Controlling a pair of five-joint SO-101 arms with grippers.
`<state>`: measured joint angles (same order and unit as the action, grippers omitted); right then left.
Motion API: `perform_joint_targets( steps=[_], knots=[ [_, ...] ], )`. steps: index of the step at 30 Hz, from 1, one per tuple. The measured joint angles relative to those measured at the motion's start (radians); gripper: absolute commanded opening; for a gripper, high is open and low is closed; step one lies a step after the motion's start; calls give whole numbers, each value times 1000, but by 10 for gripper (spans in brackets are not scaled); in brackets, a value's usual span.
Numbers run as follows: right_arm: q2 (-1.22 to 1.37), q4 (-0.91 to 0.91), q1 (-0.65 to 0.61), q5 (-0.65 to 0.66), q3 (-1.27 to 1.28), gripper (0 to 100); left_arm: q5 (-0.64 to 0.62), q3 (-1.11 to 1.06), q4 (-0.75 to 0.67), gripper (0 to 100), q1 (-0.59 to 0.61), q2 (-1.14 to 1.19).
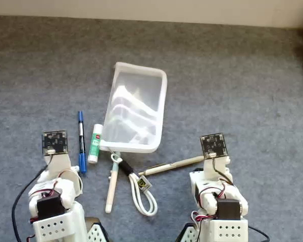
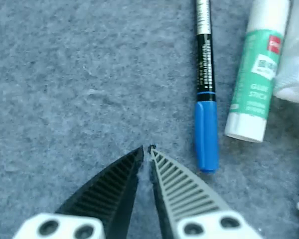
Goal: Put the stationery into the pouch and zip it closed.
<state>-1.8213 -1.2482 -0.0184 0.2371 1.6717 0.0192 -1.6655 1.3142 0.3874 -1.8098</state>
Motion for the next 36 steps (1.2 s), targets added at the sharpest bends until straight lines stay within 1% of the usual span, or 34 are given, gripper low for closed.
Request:
perform_joint_targets(
  steps=[4, 7, 12, 18, 21, 27, 29, 32, 36],
  knots=[
    [0, 35, 0, 0, 0, 5, 0, 0, 0, 45, 52, 0],
    [0, 64, 0, 0, -3, 5, 3, 0, 0, 42, 57, 0],
    [0, 81, 0, 0, -51, 5, 158, 0, 0, 42, 57, 0],
    [-2, 81, -12, 0, -210, 5, 193, 0, 0, 42, 57, 0],
    [-8, 81, -74, 0, -288, 5, 195, 0, 0, 43, 60, 0],
    [-11, 44, -226, 0, -400, 5, 195, 0, 0, 45, 104, 0],
    [-6, 41, -252, 0, -431, 5, 195, 0, 0, 45, 104, 0],
    [77, 41, -299, 0, -476, 5, 195, 0, 0, 45, 104, 0],
    [296, 32, -388, 0, -595, 6, 195, 0, 0, 46, 104, 0]
  ],
)
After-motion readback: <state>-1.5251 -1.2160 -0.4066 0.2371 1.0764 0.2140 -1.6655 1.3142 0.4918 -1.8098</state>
